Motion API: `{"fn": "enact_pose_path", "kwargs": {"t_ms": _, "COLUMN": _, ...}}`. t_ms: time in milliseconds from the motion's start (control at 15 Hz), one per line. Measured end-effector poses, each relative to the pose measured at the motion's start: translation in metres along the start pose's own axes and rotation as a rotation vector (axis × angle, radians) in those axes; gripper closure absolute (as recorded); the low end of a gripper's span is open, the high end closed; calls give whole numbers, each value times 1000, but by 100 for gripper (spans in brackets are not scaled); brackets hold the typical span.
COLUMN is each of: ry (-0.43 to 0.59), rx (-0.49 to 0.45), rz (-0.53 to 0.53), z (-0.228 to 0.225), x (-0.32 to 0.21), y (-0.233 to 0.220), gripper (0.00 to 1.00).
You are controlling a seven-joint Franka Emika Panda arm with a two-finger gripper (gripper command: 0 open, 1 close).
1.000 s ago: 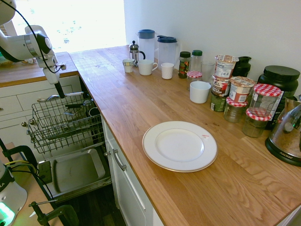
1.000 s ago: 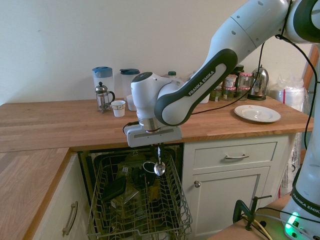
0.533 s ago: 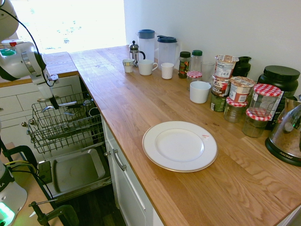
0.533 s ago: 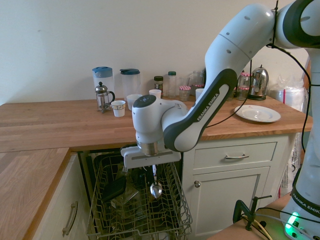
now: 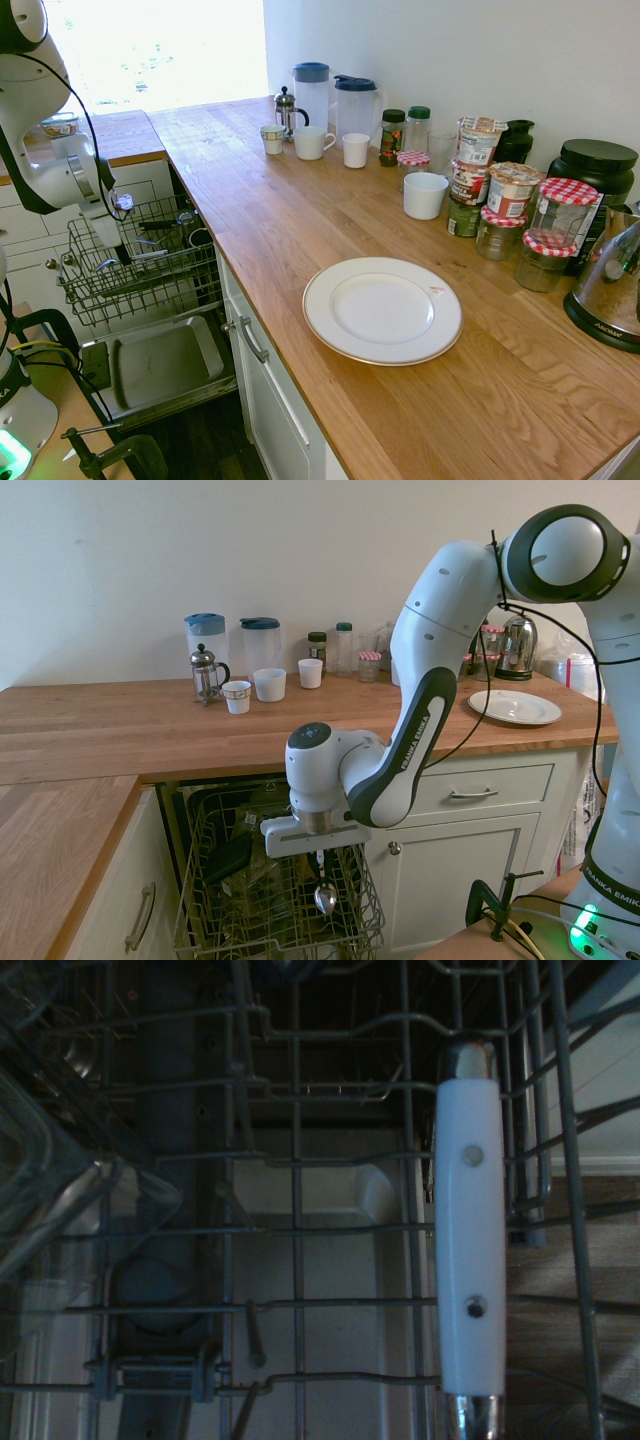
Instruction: Put the spoon in the dishwasher
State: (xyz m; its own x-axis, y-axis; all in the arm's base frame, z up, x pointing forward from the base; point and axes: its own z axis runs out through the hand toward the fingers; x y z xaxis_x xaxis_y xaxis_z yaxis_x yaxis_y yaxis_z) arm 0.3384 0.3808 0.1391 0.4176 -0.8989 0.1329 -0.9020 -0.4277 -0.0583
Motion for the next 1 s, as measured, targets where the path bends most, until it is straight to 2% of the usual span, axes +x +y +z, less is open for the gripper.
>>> {"fn": "enact_pose_path", "kwargs": {"t_ms": 467, "ry": -20, "rx": -18, "rz": 23, "z": 54, "x": -6, "y": -12, "gripper": 100}}
{"fn": "enact_pose_path", "kwargs": {"t_ms": 533, "ry": -19, "rx": -20, "rz": 24, "z": 57, "x": -8, "y": -14, "gripper": 0}}
{"fn": "enact_pose_path", "kwargs": {"t_ms": 1000, "ry": -20, "rx": -15, "rz": 29, "z": 66, "x": -16, "y": -16, "gripper": 0}}
